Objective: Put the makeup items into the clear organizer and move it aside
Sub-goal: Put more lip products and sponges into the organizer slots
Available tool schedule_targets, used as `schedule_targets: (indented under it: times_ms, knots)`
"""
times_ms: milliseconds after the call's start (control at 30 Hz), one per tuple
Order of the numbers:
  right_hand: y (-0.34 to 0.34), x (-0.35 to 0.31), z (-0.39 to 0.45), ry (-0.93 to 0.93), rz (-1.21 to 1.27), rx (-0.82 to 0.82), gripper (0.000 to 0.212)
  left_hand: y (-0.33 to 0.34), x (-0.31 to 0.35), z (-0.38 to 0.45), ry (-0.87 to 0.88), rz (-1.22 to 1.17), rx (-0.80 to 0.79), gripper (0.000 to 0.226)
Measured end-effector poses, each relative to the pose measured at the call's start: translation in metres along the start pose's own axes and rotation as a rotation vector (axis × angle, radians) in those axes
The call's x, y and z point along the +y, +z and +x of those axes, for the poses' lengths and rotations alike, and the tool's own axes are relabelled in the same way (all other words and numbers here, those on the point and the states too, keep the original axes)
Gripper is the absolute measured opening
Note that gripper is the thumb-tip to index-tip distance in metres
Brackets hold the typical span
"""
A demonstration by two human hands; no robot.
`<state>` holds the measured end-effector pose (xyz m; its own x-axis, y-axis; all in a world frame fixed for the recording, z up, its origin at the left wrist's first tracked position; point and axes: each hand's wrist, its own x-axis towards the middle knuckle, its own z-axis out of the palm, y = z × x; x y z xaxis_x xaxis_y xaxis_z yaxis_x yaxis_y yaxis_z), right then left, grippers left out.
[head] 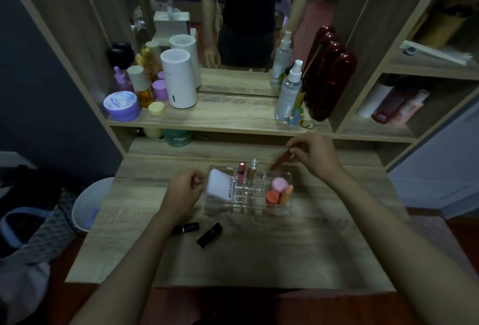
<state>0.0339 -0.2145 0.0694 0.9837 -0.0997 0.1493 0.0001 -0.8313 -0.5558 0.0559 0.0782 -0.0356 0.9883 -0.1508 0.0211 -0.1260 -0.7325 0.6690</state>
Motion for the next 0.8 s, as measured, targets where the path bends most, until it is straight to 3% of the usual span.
schedule_targets:
  times_ms: [167,500,800]
  knots:
    - [0.034,-0.001,0.011,-0.026,-0.081,-0.033,0.018,-0.006,-0.021,-0.011,-0.055,0.067,-0.084,0.012]
    - [0.061,0.001,0.012,-0.061,-0.150,-0.106,0.021,-0.011,-0.043,-0.021,-0.107,0.087,-0.138,0.021]
    - [0.073,0.000,0.008,-0.039,-0.117,-0.151,0.011,-0.018,-0.053,-0.024,-0.141,0.040,-0.378,0.028]
